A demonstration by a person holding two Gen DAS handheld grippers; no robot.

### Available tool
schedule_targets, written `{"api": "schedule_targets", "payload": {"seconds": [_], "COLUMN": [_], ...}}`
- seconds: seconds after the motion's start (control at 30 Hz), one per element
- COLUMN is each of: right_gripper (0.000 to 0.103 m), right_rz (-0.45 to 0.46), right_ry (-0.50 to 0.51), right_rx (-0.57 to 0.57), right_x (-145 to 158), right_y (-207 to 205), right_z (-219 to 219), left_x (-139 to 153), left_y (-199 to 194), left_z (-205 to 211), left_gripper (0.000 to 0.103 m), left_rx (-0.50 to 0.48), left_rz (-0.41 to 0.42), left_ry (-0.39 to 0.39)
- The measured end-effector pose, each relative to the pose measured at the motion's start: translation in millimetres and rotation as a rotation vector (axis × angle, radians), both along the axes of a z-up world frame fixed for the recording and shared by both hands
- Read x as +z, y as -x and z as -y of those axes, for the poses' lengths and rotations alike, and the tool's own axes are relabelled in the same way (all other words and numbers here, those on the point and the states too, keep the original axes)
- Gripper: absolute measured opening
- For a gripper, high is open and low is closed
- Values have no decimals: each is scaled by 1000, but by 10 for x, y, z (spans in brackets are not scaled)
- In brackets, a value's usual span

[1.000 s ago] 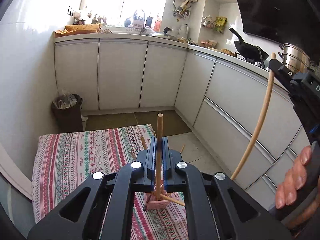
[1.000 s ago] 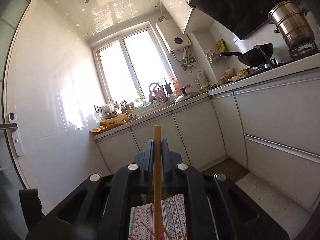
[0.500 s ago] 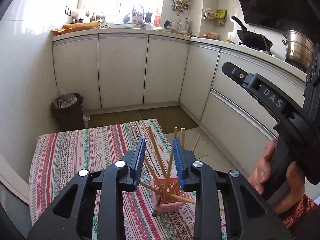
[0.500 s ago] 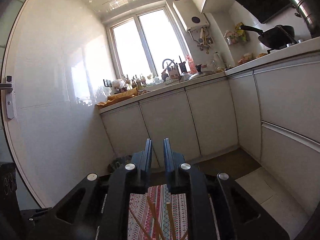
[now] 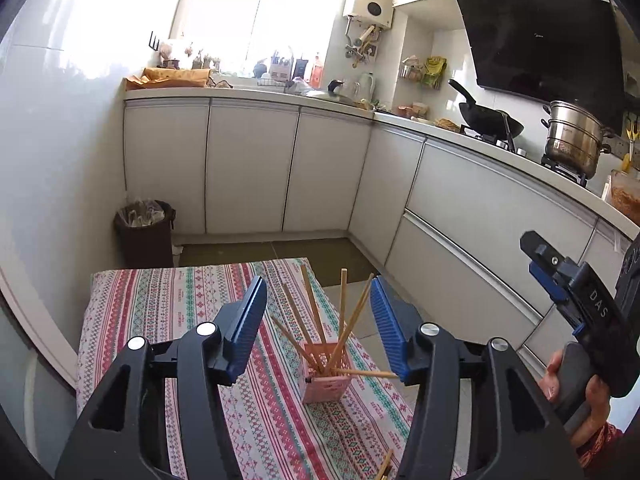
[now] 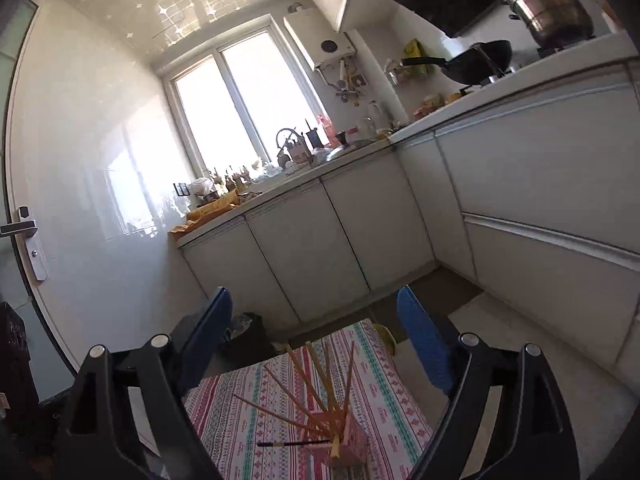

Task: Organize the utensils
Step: 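Lower the chopsticks into the pink holder and open both tools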

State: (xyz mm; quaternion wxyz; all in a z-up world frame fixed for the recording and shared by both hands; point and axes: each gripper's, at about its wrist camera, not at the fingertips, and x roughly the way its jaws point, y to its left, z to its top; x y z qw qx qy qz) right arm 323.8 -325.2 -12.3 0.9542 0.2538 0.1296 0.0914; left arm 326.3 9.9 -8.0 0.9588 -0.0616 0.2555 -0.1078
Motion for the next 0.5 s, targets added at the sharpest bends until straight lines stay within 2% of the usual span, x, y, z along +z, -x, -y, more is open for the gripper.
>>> {"api": "schedule_targets", "payload": {"seconds": [0.07,0.13,0.23,0.3,0.43,0.5], "right_gripper": [95,97,97,96,96,96], "right_rz": [-76,-136,-243,-325,-504,-603], "right_ry": [-14,-10,24,77,134,130], "right_rx": [-43,-78,-127,-169,-164,-161], "right_x": [-176,-342,-568,-707,-1078,-1328], "right_y": [132,249,376,449,588,676], "right_z": [74,117,121,98,59,64], "left_x": [-77,-175,-362,-496,-757,-890], "left_y": [49,88,125,157,169,159], "left_z": [-9,-9,41,122,366,475], "left_gripper": [64,65,73,80,84,85], "left_rx": [3,-2,-19,-43,-131,-169], "left_rz": [-32,-69,-146,-195,-295,-349], "left_ry": [9,26,27,-7,-61,-93]}}
